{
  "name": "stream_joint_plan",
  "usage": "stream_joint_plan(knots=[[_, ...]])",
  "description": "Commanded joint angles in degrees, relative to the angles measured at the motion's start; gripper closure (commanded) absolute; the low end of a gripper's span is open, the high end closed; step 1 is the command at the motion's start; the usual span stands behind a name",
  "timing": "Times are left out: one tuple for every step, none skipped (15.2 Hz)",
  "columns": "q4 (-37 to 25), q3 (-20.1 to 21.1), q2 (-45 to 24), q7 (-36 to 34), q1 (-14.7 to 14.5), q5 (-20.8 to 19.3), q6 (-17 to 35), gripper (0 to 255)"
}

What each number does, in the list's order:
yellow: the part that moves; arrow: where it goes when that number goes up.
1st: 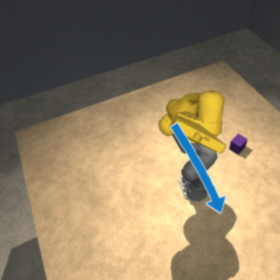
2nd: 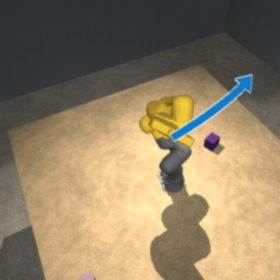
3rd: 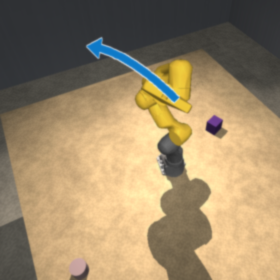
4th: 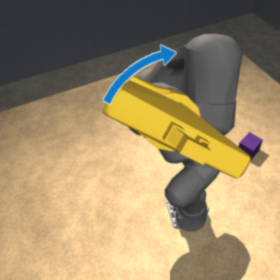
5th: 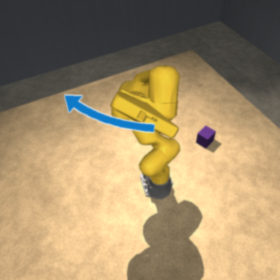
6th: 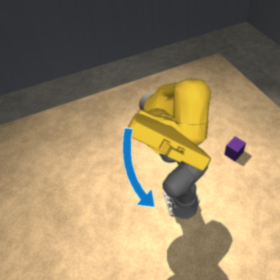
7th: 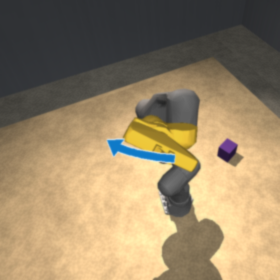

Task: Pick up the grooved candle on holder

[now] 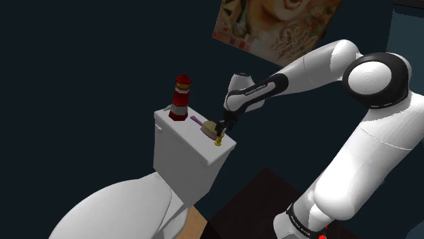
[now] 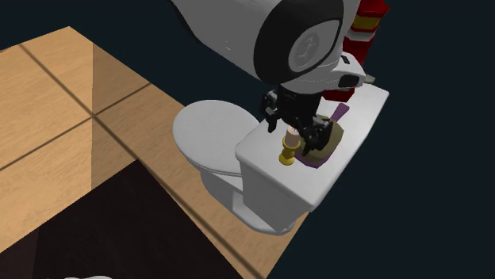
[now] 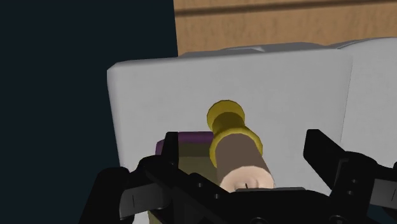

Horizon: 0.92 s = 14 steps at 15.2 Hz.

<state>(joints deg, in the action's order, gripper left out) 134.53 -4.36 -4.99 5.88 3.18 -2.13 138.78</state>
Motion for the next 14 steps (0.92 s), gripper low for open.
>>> stream_joint_plan(knots=[[0.28,0.01,-0.97,0.01,0.01,0.06,1.29,0],[0.27,0.01,-0.98,0.01,0.01,0.06,1.29,0],[0.31,-0.02,-0.91,0.07,0.05,0.05,1.25,255],[0.29,-0.02,-0.97,0.07,0.04,0.06,1.30,255],[0.31,-0.02,-0.99,0.07,0.04,0.06,1.33,255],[0.28,-0.01,-1.00,0.06,0.04,0.06,1.32,255],[0.23,0.00,-1.04,0.05,0.03,0.07,1.30,255],[0.23,-0.01,-1.06,0.05,0.03,0.07,1.32,255],[0.20,0.00,-1.03,0.05,0.03,0.07,1.26,255],[0.20,-0.01,-1.03,0.05,0.03,0.07,1.26,255],[0.18,0.00,-1.04,0.03,0.02,0.07,1.24,255],[0.27,0.01,-0.99,0.01,0.01,0.06,1.29,255],[0.12,0.01,-0.38,0.00,0.01,0.02,0.53,255],[-0.04,0.00,0.22,-0.01,0.00,-0.01,-0.23,255]])
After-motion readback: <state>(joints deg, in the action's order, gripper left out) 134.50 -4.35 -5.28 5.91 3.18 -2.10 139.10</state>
